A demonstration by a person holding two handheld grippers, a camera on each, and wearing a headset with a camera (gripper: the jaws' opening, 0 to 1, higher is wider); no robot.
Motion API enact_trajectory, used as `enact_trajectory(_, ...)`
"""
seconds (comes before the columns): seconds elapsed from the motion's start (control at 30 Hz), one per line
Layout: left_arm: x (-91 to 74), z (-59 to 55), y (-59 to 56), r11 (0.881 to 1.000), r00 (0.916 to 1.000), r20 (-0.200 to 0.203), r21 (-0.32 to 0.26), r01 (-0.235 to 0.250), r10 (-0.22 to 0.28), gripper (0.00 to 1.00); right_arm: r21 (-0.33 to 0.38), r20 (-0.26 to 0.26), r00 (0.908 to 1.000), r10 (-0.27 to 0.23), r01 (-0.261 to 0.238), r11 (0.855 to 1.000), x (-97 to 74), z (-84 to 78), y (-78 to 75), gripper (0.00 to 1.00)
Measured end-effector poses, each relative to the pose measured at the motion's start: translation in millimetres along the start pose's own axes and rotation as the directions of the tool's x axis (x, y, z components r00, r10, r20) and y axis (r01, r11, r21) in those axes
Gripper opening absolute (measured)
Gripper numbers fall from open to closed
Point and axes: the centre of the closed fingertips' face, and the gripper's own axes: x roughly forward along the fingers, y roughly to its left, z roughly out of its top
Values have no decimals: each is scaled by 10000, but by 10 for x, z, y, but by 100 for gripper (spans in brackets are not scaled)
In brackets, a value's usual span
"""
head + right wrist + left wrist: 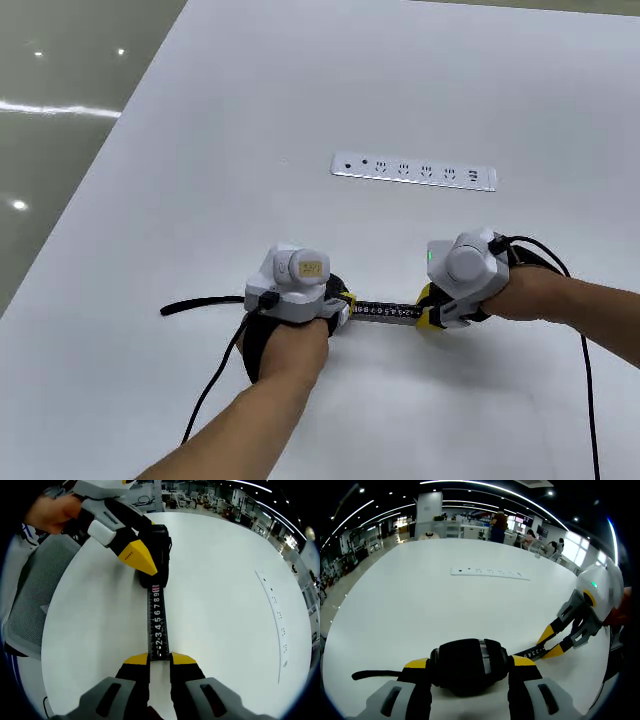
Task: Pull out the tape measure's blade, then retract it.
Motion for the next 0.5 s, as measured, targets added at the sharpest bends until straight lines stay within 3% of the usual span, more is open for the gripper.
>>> enact_trajectory(0.5,0,2,-6,10000,10000,6,28,13,-13,59,-46,145,9999,17,-16,10000,79,136,7,14)
